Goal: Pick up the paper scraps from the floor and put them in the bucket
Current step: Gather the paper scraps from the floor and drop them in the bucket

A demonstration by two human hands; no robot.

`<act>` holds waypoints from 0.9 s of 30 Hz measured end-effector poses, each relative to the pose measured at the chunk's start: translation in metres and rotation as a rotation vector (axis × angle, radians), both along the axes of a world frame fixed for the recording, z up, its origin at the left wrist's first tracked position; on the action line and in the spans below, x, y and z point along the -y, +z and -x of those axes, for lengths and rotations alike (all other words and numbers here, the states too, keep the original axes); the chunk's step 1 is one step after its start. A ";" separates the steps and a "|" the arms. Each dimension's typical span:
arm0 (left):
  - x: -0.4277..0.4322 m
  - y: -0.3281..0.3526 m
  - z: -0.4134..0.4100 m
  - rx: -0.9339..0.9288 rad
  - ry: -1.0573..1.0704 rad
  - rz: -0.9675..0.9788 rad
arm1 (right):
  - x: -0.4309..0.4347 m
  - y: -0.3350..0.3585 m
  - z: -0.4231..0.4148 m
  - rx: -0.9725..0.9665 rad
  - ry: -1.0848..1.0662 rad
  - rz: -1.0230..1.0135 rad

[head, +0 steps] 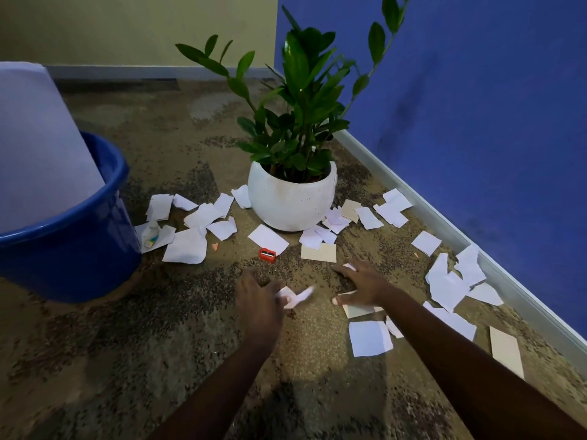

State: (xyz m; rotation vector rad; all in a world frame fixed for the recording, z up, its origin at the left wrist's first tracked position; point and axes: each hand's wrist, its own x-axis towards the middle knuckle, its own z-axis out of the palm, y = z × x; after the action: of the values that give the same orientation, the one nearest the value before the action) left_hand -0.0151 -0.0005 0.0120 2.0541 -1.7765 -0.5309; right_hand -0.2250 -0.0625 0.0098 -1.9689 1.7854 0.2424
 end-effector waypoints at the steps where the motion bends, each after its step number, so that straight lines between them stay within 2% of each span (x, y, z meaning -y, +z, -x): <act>1: -0.001 -0.001 -0.002 -0.020 -0.004 -0.008 | -0.002 -0.003 0.002 0.004 0.000 0.016; 5: -0.003 -0.003 -0.002 -0.174 -0.055 -0.066 | -0.017 -0.008 0.010 0.018 -0.010 0.093; 9: -0.006 0.000 0.007 -0.224 -0.042 -0.101 | -0.034 -0.007 0.020 -0.064 -0.025 0.011; 16: -0.014 -0.002 0.026 -0.334 -0.127 -0.159 | -0.072 -0.003 0.023 0.007 -0.123 -0.073; 19: -0.017 -0.002 0.030 -0.341 -0.128 -0.207 | -0.088 -0.005 0.021 -0.090 -0.115 -0.175; 22: -0.020 -0.005 0.029 -0.336 -0.128 -0.236 | -0.101 -0.008 0.017 -0.171 -0.114 -0.141; 27: -0.022 -0.005 0.025 -0.376 -0.106 -0.254 | -0.110 -0.004 0.019 -0.010 -0.166 -0.056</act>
State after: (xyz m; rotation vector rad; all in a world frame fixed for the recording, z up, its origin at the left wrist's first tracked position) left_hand -0.0401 0.0214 0.0072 1.8618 -1.6614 -1.1442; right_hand -0.2445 0.0470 0.0056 -1.7724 1.9156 0.2447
